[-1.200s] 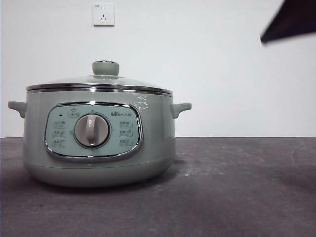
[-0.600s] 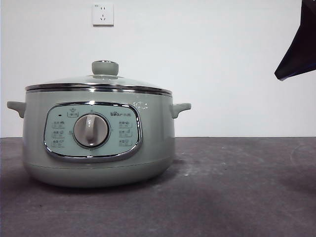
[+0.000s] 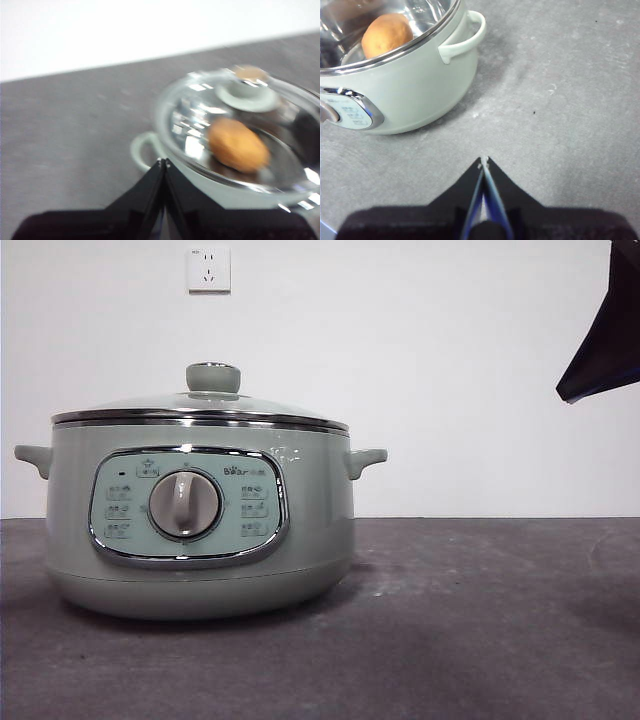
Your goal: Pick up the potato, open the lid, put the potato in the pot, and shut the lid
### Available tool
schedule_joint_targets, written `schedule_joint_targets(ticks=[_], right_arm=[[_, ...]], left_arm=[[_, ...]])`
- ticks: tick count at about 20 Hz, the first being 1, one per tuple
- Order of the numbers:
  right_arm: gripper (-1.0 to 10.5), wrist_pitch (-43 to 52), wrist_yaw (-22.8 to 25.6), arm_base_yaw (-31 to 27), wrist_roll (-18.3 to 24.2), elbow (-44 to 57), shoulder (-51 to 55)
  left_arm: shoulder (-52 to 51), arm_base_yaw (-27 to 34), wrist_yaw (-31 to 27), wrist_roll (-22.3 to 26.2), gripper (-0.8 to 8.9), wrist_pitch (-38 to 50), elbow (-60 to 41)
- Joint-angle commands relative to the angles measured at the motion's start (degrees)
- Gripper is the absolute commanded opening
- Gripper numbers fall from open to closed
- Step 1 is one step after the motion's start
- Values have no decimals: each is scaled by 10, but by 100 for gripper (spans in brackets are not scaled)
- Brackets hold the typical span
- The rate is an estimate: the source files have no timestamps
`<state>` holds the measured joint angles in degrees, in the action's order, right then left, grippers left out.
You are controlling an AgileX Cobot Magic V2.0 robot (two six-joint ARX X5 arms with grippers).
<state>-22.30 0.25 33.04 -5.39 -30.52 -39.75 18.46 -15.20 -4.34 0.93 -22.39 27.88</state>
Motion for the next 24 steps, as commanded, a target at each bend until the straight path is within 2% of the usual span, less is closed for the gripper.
schedule_joint_targets(ticks=[1, 5, 9, 13, 24], right_arm=[[1, 3, 1, 0, -6, 5, 0], [1, 3, 1, 0, -6, 5, 0], [1, 3, 1, 0, -6, 5, 0], [1, 3, 1, 0, -6, 5, 0], [1, 3, 1, 0, -6, 5, 0]], left_arm=[[-41, 45, 4, 9, -3, 45, -52], [-115, 96, 19, 10, -3, 117, -150], [-157, 130, 47, 10, -3, 129, -219], [-179, 138, 48, 8, -3, 132, -265], [-183, 138, 45, 6, -3, 117, -277]])
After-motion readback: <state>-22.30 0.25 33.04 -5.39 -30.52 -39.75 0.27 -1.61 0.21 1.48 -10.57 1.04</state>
